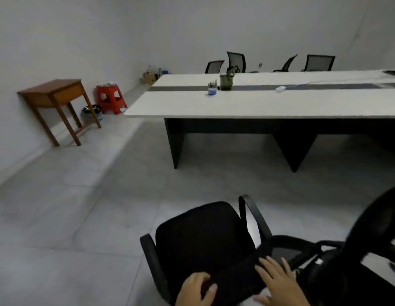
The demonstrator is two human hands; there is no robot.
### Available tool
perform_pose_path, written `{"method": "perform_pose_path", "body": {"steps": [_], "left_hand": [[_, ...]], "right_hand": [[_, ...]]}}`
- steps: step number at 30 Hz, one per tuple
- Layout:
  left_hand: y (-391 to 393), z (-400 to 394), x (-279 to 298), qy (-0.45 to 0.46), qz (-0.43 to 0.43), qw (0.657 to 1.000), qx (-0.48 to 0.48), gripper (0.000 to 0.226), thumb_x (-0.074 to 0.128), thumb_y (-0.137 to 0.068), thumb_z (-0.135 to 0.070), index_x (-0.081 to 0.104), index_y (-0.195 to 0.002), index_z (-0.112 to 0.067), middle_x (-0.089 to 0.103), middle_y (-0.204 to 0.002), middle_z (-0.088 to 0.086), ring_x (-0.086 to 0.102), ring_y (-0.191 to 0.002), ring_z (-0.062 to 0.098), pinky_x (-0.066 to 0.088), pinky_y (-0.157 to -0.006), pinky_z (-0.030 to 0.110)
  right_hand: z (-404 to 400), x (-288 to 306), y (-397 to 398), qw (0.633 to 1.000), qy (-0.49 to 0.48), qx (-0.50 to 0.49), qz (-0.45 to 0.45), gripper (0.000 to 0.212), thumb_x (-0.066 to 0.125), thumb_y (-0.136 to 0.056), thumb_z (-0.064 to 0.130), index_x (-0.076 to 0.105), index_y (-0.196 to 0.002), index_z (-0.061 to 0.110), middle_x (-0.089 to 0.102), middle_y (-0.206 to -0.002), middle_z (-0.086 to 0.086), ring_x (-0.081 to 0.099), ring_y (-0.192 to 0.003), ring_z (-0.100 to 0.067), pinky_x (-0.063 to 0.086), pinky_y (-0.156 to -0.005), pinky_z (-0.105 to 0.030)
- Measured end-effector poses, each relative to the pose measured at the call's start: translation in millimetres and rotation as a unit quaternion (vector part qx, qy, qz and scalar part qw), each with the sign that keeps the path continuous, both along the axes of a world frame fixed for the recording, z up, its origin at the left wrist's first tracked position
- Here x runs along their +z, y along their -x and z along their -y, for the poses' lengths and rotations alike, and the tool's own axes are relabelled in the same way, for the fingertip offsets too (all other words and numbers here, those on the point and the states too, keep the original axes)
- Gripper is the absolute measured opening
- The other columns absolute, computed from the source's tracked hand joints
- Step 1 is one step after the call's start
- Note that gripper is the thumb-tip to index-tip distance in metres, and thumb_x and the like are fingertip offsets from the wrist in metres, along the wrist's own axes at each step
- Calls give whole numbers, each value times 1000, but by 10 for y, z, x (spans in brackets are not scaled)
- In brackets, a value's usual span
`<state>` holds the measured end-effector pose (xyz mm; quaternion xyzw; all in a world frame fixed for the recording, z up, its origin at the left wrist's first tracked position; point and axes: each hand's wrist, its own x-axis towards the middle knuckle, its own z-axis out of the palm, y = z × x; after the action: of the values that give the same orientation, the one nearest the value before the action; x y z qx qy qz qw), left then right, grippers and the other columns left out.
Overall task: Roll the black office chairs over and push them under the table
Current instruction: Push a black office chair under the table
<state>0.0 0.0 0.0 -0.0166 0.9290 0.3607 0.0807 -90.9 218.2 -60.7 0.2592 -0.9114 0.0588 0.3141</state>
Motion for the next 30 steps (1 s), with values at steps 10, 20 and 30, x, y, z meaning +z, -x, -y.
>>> {"method": "perform_pose_path", "body": {"steps": [10, 20, 30], "left_hand": [[51, 17, -540, 290, -140, 940, -115, 40, 73, -54, -49, 56, -74, -19, 54, -55, -3, 51, -46, 14, 35, -40, 19], [109, 903, -605, 327, -236, 907, -123, 32, 51, -77, -51, 60, -84, -21, 65, -71, -4, 51, -67, 13, 40, -58, 19], [738, 1094, -734, 295, -302, 898, -124, 42, 25, -94, -52, 45, -83, -17, 64, -57, -2, 58, -47, 13, 44, -48, 17]], "right_hand": [[48, -46, -100, 985, -98, 31, 142, 79, 9, -89, 64, 58, -59, 11, 52, -55, -2, 52, -49, -22, 27, -64, -30], [81, -34, 37, 972, -124, 103, 173, 60, 86, -42, 47, 44, -74, 17, 55, -58, 0, 53, -49, -18, 42, -48, -23], [448, -124, 260, 984, -86, 76, 140, 29, 72, -53, 40, 55, -61, 17, 53, -54, 2, 50, -46, -16, 38, -43, -23]]}}
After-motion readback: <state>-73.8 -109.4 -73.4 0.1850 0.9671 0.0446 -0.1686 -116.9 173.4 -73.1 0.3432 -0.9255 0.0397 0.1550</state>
